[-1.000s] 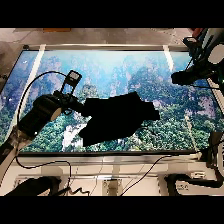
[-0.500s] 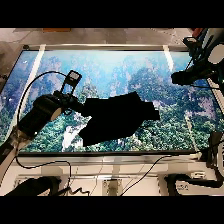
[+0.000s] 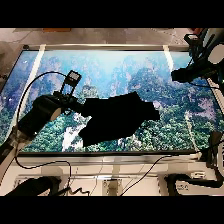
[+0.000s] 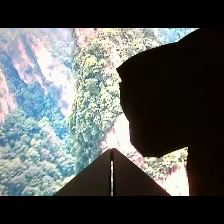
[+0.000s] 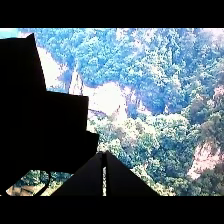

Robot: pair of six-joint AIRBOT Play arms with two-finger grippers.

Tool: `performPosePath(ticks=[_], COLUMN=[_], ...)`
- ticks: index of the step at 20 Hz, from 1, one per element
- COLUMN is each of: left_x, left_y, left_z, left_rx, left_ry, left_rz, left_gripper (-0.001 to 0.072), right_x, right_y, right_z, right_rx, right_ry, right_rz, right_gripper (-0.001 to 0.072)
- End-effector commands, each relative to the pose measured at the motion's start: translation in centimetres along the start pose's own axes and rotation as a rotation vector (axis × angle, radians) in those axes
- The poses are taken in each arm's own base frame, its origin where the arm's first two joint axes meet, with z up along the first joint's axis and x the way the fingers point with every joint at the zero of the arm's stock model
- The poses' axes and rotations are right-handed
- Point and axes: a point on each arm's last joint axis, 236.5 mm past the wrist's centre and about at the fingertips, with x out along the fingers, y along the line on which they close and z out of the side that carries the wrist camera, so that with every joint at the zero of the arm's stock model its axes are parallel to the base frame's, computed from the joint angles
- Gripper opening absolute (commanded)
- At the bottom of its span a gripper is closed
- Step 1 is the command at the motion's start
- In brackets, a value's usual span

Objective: Fold the clothes and pants, and hang the long-sleeved shirts on hangers.

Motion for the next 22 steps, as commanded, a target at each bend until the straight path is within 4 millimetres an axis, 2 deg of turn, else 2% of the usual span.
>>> performPosePath(ticks=[1,3,5,7,9,11,13,15,16,17,18,19,20,21,22], left_x=[-2.0,-5.1,-8.8,-12.7,-15.7,-17.6,-18.6,-19.4,-19.6,-19.7,-19.8,-19.9,-20.0,-20.1,-20.2], left_y=[1.9,3.8,6.2,8.7,10.9,12.4,13.7,15.6,16.4,17.0,17.5,17.9,18.3,18.5,18.7], left_z=[-0.5,0.3,1.0,0.8,-0.6,-2.3,-3.6,-4.6,-5.1,-5.5,-5.9,-6.2,-6.4,-6.6,-6.7], left_rx=[0.019,-0.015,-0.066,-0.124,-0.182,-0.23,-0.261,-0.281,-0.294,-0.31,-0.324,-0.333,-0.342,-0.348,-0.352], left_ry=[0.012,-0.056,-0.142,-0.212,-0.231,-0.224,-0.207,-0.194,-0.185,-0.176,-0.169,-0.165,-0.164,-0.16,-0.158], left_rz=[0.058,0.093,0.136,0.189,0.242,0.287,0.329,0.398,0.424,0.442,0.459,0.471,0.482,0.489,0.494], left_gripper=[0.0017,0.0017,0.0017,0.0017,0.0017,0.0018,0.0027,0.0027,0.0028,0.0037,0.0171,0.038,0.0583,0.0651,0.0649], right_x=[-0.1,-0.3,-1.2,-2.2,-2.5,-2.1,-1.0,0.4,1.1,1.7,2.3,2.9,3.5,4.0,4.8], right_y=[1.0,3.5,7.4,11.4,15.4,20.1,25.6,30.7,33.2,35.4,37.4,39.4,41.2,42.8,44.4], right_z=[1.2,1.5,1.3,-0.2,-1.9,-3.7,-6.3,-8.9,-10.2,-11.6,-13.1,-14.7,-16.2,-17.2,-17.8], right_rx=[0.01,0.028,0.039,-0.001,-0.077,-0.162,-0.245,-0.253,-0.225,-0.209,-0.201,-0.206,-0.215,-0.208,-0.172], right_ry=[-0.05,-0.061,-0.05,0.017,0.083,0.129,0.175,0.206,0.224,0.245,0.272,0.305,0.332,0.346,0.352], right_rz=[0.042,0.15,0.308,0.431,0.493,0.543,0.593,0.621,0.63,0.638,0.642,0.645,0.648,0.649,0.648], right_gripper=[0.0028,0.0028,0.0028,0.0028,0.0028,0.0028,0.0028,0.0028,0.0052,0.013,0.0291,0.0445,0.0506,0.0506,0.0506])
